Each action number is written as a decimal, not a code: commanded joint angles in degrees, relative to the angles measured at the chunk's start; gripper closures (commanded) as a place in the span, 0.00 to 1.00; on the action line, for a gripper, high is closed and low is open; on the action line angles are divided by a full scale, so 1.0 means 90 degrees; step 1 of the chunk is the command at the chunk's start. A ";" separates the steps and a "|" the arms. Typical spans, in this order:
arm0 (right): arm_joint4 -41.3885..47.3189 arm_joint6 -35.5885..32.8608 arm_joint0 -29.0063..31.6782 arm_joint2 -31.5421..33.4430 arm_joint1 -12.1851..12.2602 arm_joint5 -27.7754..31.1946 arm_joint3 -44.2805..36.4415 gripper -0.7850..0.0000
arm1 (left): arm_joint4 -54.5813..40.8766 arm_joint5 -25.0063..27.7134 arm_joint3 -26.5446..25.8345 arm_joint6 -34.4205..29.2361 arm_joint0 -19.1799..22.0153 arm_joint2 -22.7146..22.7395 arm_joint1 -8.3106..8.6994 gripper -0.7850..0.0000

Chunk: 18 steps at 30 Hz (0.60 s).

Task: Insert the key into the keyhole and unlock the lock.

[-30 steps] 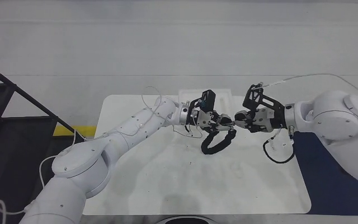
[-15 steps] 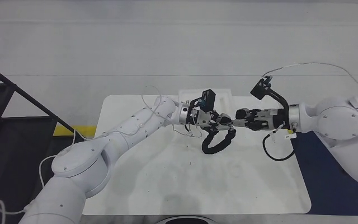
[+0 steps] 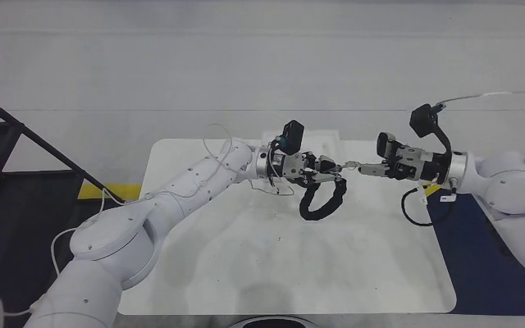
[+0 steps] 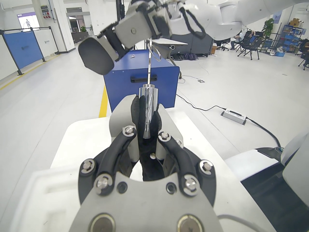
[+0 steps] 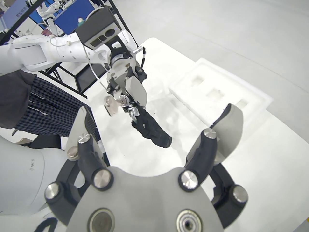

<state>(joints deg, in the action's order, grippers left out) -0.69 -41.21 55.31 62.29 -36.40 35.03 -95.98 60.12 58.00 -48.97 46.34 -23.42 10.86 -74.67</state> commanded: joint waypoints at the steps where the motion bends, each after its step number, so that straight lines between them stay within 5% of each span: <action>1: -0.0345 0.0108 0.0107 -0.0037 -0.0013 0.0142 -0.0065 0.00 | -0.0034 0.0000 -0.0073 -0.0006 -0.0023 0.0088 0.0020 1.00; 7: -0.1038 0.0403 0.0312 -0.0239 -0.0097 0.0449 -0.0196 0.00 | 0.0100 0.0000 -0.0271 -0.0006 -0.0115 0.0383 0.0077 1.00; 8: -0.1111 0.0441 0.0316 -0.0266 -0.0114 0.0452 -0.0199 0.18 | 0.0133 0.0000 -0.0294 -0.0006 -0.0133 0.0425 0.0081 1.00; 9: -0.1168 0.0488 0.0316 -0.0287 -0.0131 0.0435 -0.0193 0.55 | 0.0167 0.0000 -0.0320 -0.0006 -0.0150 0.0463 0.0083 1.00; 12: -0.1321 0.0613 0.0299 -0.0328 -0.0179 0.0376 -0.0177 0.95 | 0.0250 0.0000 -0.0392 -0.0006 -0.0201 0.0564 0.0078 1.00; 18: -0.1550 0.0669 0.0249 -0.0348 -0.0246 0.0319 -0.0205 1.00 | 0.0384 0.0000 -0.0439 -0.0006 -0.0269 0.0703 0.0056 1.00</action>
<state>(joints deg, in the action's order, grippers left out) -14.42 -35.04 57.64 59.15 -38.57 37.76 -97.76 63.47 58.00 -52.90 46.28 -25.77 17.03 -74.14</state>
